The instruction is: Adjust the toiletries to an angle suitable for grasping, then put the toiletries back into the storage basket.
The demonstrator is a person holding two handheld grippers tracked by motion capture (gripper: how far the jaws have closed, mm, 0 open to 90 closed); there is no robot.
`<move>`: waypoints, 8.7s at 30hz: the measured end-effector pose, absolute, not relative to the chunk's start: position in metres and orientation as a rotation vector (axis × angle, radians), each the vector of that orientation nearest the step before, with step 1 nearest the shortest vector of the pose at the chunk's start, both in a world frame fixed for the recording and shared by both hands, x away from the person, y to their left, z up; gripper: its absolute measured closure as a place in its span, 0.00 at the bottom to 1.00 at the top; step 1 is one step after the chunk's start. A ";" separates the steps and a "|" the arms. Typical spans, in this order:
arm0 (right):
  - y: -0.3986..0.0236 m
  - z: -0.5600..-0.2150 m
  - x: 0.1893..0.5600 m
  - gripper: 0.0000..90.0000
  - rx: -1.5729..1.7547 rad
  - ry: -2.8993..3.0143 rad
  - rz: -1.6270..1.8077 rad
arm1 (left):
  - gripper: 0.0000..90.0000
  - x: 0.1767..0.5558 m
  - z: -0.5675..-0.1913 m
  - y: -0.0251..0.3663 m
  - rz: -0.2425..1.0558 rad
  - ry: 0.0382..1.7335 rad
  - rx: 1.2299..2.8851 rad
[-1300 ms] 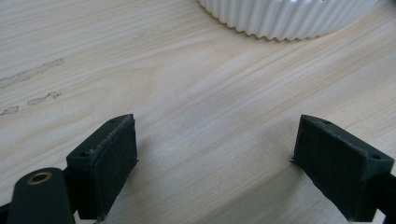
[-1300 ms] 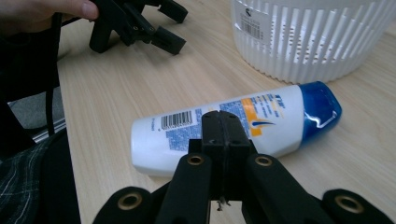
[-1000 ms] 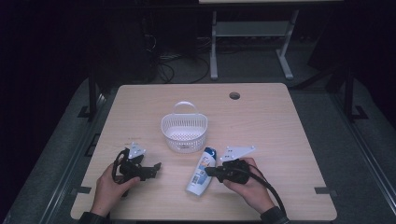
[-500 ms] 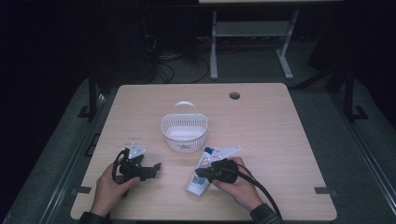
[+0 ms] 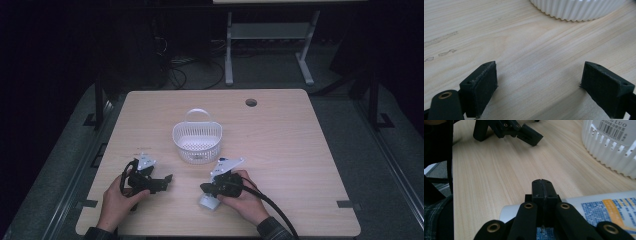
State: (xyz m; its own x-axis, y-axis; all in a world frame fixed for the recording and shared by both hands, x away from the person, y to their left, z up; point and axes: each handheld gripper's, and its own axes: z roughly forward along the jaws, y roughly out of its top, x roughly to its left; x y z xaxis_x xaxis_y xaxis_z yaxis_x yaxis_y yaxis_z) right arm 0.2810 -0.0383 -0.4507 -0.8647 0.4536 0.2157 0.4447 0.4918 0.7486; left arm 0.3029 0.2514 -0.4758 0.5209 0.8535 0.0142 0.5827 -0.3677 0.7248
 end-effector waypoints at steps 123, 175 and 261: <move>-0.153 -0.436 0.251 0.91 1.014 2.598 1.295 | 0.14 0.303 -0.476 0.251 0.516 1.164 2.085; -0.133 -0.414 0.310 0.29 1.036 2.555 1.216 | 0.14 0.303 -0.476 0.251 0.516 1.162 2.087; -0.067 -0.441 0.352 0.38 0.985 2.806 0.644 | 0.14 0.303 -0.476 0.251 0.513 1.155 2.095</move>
